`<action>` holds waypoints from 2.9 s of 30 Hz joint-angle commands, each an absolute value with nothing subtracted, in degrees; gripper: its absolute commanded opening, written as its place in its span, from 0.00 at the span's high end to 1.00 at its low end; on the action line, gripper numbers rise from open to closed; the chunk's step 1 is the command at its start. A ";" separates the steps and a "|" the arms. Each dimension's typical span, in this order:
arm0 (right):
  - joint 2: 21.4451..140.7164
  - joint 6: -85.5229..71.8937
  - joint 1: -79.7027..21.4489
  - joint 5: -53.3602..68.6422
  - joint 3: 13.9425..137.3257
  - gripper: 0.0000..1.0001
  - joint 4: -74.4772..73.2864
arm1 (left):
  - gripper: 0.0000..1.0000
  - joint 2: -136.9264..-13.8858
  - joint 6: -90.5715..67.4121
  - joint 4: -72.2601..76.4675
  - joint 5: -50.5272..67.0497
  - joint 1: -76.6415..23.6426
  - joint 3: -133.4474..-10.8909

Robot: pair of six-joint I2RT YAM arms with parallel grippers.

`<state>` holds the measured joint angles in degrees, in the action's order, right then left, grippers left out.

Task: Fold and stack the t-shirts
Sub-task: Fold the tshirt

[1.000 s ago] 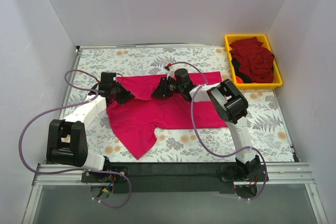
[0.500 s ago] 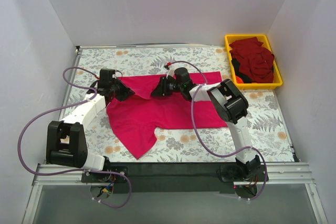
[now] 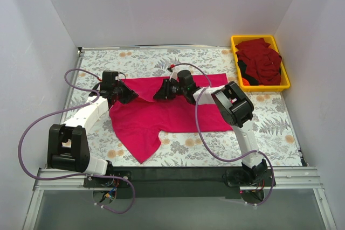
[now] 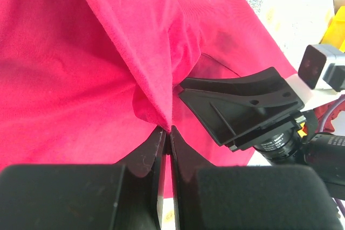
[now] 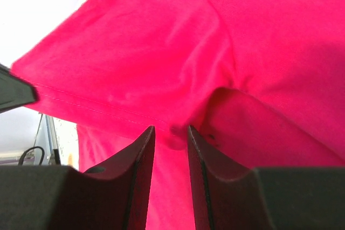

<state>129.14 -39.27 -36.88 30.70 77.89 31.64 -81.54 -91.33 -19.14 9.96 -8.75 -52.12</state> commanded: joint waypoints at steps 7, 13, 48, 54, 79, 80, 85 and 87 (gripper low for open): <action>128.05 -39.29 -37.00 26.98 75.58 0.68 33.84 | 0.92 -79.54 -91.14 -19.51 10.63 -8.79 -52.38; 129.81 -39.99 -37.26 29.53 77.34 0.68 34.19 | 0.92 -79.54 -91.14 -19.42 10.72 -8.79 -52.47; 122.69 -39.55 -34.89 32.69 74.71 0.99 28.05 | 0.92 -77.70 -90.52 -20.39 7.12 -8.79 -45.71; 124.89 -39.20 -34.89 34.45 76.73 0.99 24.44 | 0.92 -76.12 -92.11 -20.39 4.93 -8.79 -42.19; 112.94 -16.71 -15.48 22.68 78.84 0.48 3.34 | 0.35 -90.66 -82.71 -18.02 -7.21 -2.82 -61.41; 112.94 -16.53 -14.42 22.59 79.01 0.48 3.17 | 0.36 -92.79 -82.36 -17.84 -7.21 -2.46 -63.26; 114.17 -15.91 -9.23 21.01 79.98 0.51 3.16 | 0.44 -104.31 -80.42 -17.31 -9.66 -1.58 -72.67; 115.31 -16.00 -8.18 20.92 80.77 0.51 3.25 | 0.46 -108.45 -79.98 -17.14 -10.54 -1.23 -76.10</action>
<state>114.15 -17.74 -8.14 21.67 78.04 3.92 -106.04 -82.19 -17.26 -7.16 -1.69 -71.99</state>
